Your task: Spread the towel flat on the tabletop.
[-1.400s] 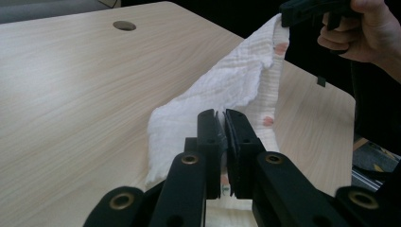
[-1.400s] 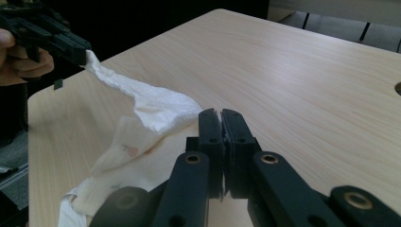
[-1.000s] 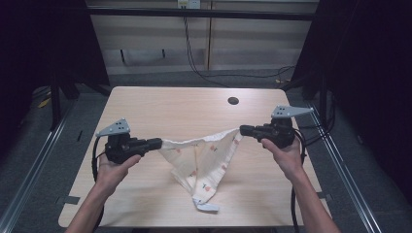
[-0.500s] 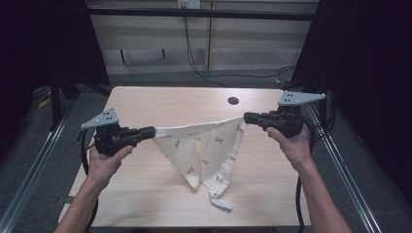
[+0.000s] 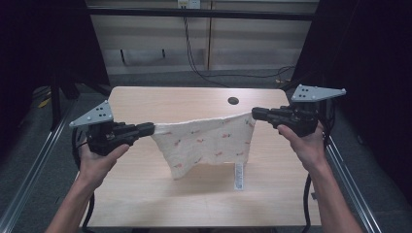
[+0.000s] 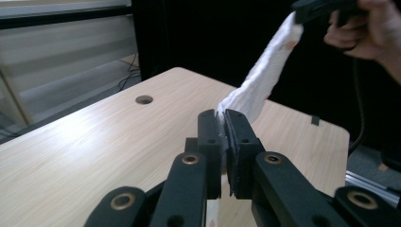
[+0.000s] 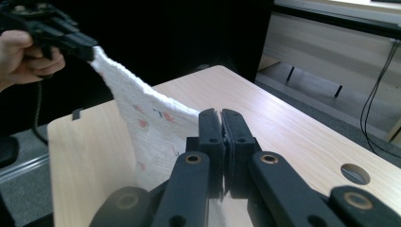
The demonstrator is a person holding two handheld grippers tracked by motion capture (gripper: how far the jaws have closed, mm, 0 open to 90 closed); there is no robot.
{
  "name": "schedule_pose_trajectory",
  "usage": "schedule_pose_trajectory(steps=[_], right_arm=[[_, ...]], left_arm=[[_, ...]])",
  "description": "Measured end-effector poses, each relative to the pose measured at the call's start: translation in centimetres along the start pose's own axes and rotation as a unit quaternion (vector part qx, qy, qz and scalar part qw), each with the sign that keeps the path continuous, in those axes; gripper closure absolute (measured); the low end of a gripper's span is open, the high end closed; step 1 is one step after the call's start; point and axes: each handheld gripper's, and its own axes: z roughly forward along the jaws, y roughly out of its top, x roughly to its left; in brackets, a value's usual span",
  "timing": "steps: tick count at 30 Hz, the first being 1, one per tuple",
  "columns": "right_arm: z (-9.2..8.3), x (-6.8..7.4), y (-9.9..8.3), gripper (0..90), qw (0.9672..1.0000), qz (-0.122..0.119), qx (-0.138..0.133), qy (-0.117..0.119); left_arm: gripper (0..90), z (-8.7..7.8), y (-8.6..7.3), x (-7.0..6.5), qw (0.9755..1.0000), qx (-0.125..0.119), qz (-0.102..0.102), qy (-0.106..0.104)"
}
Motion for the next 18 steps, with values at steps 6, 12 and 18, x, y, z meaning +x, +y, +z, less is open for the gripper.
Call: schedule_pose_trajectory(steps=[6, 12, 18], right_arm=[[-1.7, 2.6, 1.4, 88.5, 0.9998, -0.019, 0.004, 0.008], [-2.1, 3.7, 2.2, 88.6, 0.9994, -0.029, 0.019, 0.005], [1.1, 0.1, -1.2, 88.6, 0.9982, 0.01, 0.058, -0.012]], left_arm=[[86.0, -2.7, 1.3, -1.2, 0.9999, -0.011, 0.008, 0.006], [86.1, -2.2, 1.4, -1.9, 0.9996, 0.023, 0.011, 0.011], [86.0, 1.8, -1.0, 0.9, 0.9977, 0.061, -0.027, 0.01]])
